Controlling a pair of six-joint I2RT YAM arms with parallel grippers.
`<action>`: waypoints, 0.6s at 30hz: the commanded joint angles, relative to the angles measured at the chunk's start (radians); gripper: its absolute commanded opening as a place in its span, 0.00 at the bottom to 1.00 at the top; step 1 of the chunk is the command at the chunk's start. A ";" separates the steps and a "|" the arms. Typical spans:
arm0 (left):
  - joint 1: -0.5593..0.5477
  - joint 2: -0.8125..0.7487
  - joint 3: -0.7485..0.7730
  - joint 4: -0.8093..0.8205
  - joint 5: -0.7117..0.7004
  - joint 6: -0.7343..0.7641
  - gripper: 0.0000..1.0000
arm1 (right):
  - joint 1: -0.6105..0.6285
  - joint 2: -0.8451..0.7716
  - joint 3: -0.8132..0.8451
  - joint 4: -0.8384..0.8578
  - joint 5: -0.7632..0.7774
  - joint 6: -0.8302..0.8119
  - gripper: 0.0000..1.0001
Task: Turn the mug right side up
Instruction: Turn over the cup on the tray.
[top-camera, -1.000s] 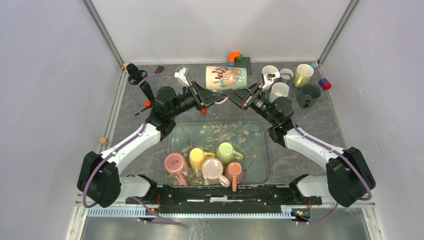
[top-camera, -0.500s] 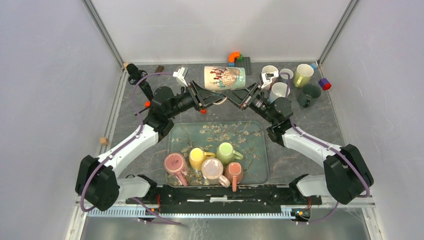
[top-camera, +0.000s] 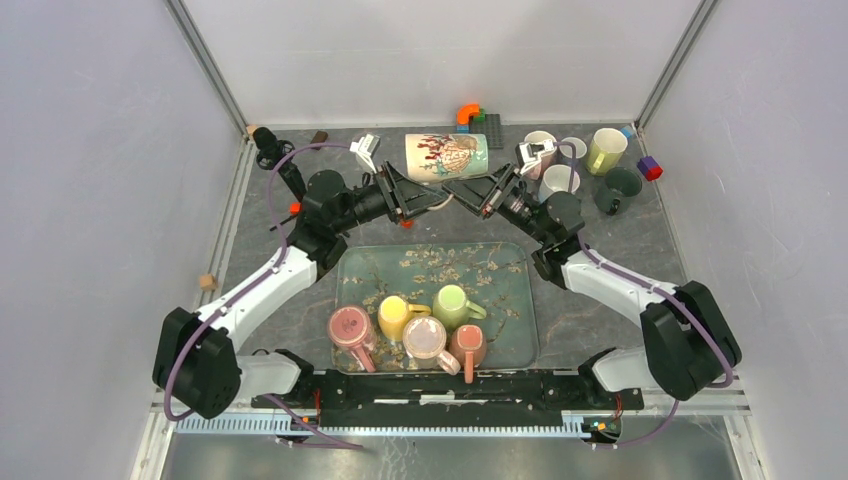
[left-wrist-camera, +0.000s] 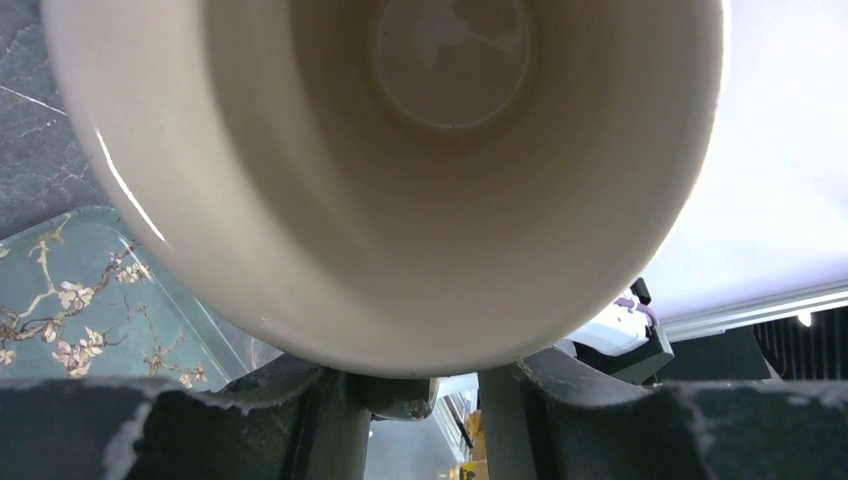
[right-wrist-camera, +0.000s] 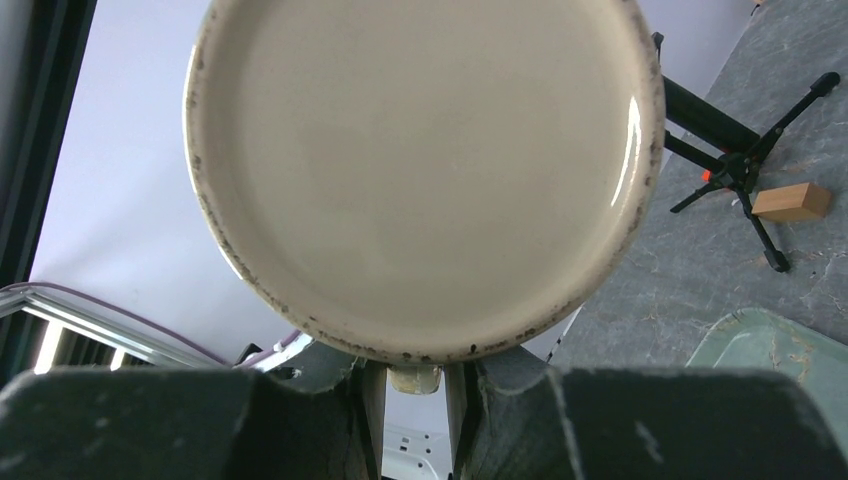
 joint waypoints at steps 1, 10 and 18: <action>-0.010 0.000 0.077 0.109 0.111 0.033 0.46 | 0.001 0.015 0.065 0.075 -0.015 -0.030 0.00; -0.010 0.019 0.085 0.073 0.119 0.061 0.45 | 0.015 0.023 0.066 0.065 -0.007 -0.050 0.00; -0.010 0.014 0.082 0.045 0.114 0.079 0.38 | 0.022 0.034 0.077 0.053 -0.002 -0.072 0.00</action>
